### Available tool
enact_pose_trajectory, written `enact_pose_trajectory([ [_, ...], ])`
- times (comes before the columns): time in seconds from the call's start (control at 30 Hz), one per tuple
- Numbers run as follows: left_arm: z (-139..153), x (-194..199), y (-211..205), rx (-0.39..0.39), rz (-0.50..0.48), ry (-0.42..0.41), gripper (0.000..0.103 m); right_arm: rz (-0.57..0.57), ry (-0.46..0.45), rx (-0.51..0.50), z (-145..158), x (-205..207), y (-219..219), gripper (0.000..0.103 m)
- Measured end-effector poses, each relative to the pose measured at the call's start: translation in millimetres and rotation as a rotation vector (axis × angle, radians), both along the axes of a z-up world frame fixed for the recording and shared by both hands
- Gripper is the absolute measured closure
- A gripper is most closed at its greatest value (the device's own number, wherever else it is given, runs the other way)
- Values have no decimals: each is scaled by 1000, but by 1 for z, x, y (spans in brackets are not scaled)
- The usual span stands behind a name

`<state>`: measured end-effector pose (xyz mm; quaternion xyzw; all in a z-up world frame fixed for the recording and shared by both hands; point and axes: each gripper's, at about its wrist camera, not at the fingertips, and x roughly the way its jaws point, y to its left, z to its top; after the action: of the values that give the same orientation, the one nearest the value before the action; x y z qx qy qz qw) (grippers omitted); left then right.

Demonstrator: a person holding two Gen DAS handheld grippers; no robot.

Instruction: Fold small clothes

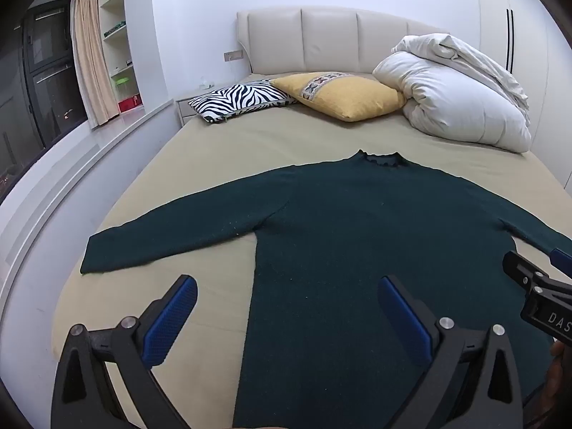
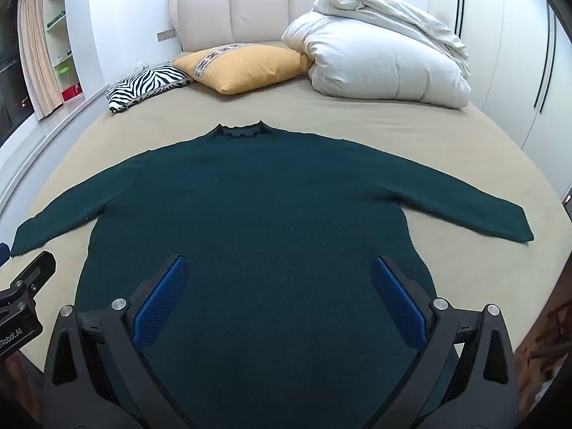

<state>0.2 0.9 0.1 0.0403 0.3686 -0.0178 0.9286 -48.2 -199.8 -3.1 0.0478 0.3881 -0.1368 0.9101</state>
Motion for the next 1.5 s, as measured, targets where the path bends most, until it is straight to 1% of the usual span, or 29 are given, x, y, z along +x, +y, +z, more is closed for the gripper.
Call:
enact_pose_trajectory([
  [0.23,3,-2,0,-10,1,5,0,1,-4,4,1,-3,-3,0],
  [0.4,-1,0,4,-9,-1,8,0,-2,3,-5,3,-3,0,0],
  [1.03,-1,0,4,-12,-1,10,0,3,6,-17,-3,-5,3,0],
  [1.07,-4,-1,10,-12,0,10,0,2,9,-20,-5,-5,5,0],
  [1.5,-4,0,10,-13,0,11,0,5,13,-24,-4,-5,5,0],
])
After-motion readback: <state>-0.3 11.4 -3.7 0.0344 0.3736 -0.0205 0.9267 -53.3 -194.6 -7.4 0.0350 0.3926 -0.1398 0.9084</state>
